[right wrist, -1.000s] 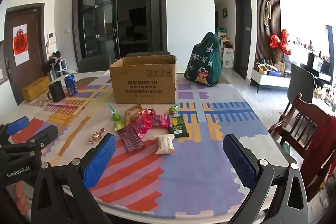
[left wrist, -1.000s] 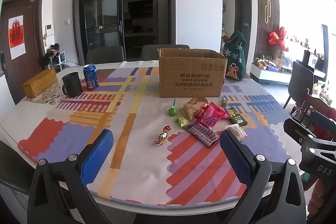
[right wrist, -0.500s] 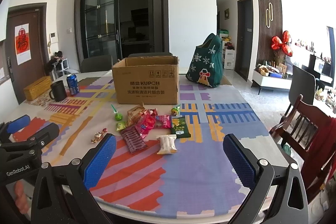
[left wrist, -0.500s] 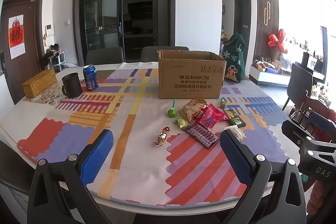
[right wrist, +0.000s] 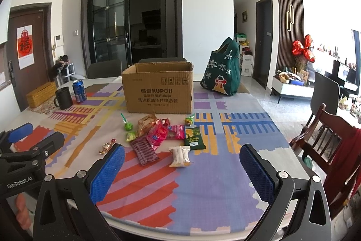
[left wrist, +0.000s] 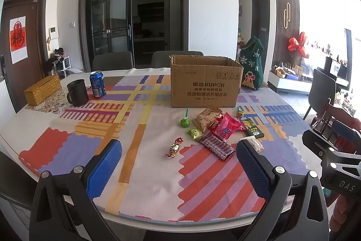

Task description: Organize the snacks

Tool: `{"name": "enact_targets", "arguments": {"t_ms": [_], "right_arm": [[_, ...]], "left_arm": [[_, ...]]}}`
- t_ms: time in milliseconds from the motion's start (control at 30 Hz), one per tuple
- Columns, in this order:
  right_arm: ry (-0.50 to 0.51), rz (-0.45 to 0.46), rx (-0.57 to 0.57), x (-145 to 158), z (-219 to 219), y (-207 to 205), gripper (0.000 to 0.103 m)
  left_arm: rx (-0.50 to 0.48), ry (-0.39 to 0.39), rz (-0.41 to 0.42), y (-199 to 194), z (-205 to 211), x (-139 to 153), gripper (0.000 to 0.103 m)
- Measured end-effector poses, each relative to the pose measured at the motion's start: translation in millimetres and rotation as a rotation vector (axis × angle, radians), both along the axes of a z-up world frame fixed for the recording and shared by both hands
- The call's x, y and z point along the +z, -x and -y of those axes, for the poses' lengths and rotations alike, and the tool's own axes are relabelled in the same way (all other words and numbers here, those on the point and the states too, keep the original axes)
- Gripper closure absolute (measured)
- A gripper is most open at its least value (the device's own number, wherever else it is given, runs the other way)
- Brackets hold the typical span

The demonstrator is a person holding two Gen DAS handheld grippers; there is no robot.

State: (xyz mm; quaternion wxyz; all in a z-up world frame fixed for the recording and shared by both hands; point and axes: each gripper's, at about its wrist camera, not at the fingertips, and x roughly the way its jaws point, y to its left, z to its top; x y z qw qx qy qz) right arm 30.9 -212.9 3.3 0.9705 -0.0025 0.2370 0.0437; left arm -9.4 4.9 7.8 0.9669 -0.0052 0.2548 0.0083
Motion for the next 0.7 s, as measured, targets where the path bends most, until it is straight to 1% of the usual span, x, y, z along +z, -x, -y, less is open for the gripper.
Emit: {"name": "enact_targets", "arguments": {"t_ms": [700], "right_arm": [[0.001, 0.001, 0.001, 0.4, -1.4, -0.1, 0.001]], "left_arm": [[-0.001, 0.001, 0.002, 0.4, -0.2, 1.3, 0.0]]}}
